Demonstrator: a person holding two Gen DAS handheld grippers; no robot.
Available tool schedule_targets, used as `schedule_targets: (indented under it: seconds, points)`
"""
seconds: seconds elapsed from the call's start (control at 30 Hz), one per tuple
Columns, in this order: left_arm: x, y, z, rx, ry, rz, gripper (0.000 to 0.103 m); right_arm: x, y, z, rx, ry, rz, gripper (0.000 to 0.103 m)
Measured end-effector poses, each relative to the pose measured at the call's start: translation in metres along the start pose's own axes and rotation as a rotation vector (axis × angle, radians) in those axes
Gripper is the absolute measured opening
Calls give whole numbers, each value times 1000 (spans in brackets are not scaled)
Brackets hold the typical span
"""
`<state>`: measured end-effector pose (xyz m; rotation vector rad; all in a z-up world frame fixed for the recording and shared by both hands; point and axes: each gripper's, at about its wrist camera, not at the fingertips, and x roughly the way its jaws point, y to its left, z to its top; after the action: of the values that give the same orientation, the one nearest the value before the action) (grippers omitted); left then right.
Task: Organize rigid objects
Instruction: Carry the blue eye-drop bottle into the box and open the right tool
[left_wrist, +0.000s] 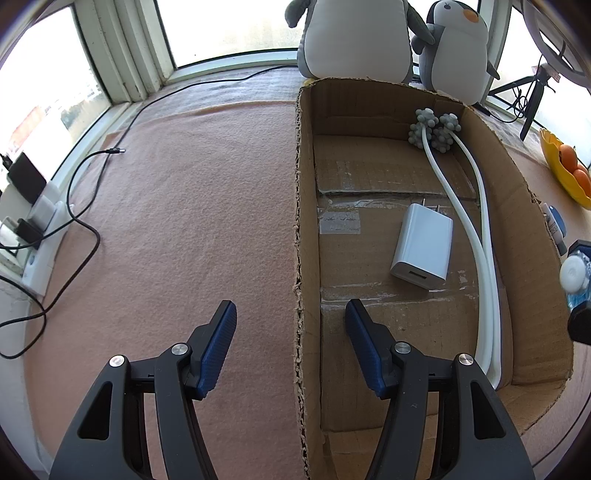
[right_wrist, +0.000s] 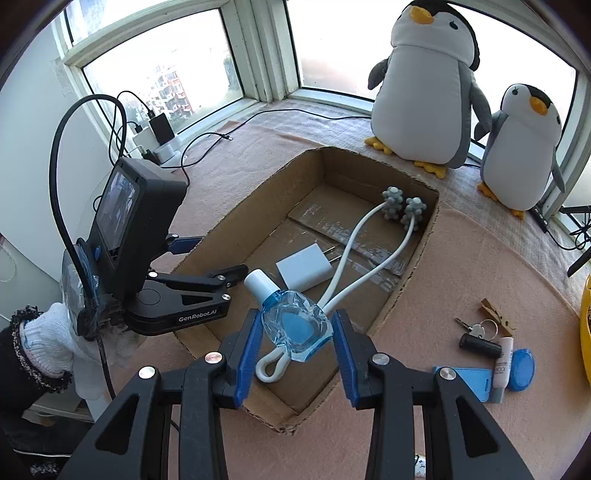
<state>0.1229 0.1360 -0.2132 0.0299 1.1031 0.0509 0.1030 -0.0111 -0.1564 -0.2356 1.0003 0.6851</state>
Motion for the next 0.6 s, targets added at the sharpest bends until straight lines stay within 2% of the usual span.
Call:
schedule_targets:
  seconds: [0.23, 0.53, 0.6]
  points:
    - [0, 0, 0, 2, -2, 0, 61, 19, 19, -6, -25, 37, 18, 35]
    - [1, 1, 0, 3, -3, 1, 61, 23, 16, -8, -14, 43, 21, 35]
    - [1, 1, 1, 3, -3, 1, 61, 23, 16, -7, -11, 52, 30, 41]
